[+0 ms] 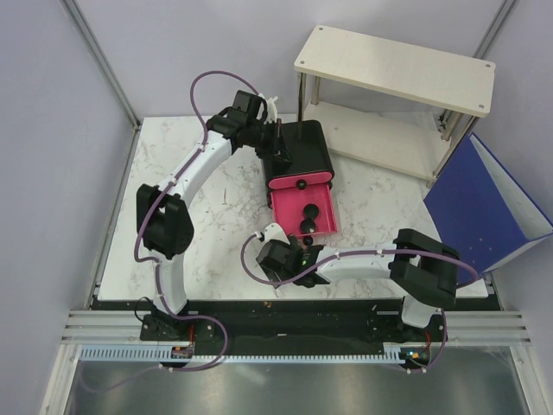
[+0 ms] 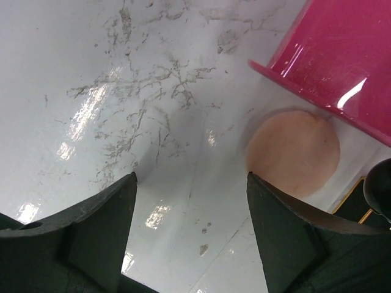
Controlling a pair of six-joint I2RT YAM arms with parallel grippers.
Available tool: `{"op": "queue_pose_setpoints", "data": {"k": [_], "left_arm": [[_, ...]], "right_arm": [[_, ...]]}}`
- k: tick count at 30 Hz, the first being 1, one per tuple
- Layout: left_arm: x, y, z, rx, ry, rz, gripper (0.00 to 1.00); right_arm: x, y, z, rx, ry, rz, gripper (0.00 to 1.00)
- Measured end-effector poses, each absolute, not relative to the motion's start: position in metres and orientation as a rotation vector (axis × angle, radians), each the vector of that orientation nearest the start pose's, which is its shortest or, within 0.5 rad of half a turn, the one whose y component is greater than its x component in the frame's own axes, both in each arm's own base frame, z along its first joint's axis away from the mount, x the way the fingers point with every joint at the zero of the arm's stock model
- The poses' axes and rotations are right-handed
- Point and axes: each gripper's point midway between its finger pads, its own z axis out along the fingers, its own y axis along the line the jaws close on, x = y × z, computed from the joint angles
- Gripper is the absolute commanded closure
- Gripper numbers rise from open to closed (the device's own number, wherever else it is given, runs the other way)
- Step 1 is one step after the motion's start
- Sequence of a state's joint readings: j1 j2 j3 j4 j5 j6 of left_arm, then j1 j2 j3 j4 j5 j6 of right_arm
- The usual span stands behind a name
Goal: Organize the makeup
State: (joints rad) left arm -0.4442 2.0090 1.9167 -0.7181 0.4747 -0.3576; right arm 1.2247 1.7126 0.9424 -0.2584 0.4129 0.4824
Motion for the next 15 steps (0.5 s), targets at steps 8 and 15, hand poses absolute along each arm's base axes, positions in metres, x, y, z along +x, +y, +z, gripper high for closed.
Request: {"op": "queue_pose_setpoints", "data": {"k": [8,15], "left_arm": [[0.4163,-0.3002,0.2010,0.342,2.451,-0.930,0.98],[0.4166,-0.2997,0.2012,0.341,2.450,-0.930,0.98]], "right_arm": [[0.1781,0.3355,0.0208,-0.759,2.355,0.177,0.24],[0.1793,0.3295,0.0259,-0.751,2.351,0.151,0.28]]}}
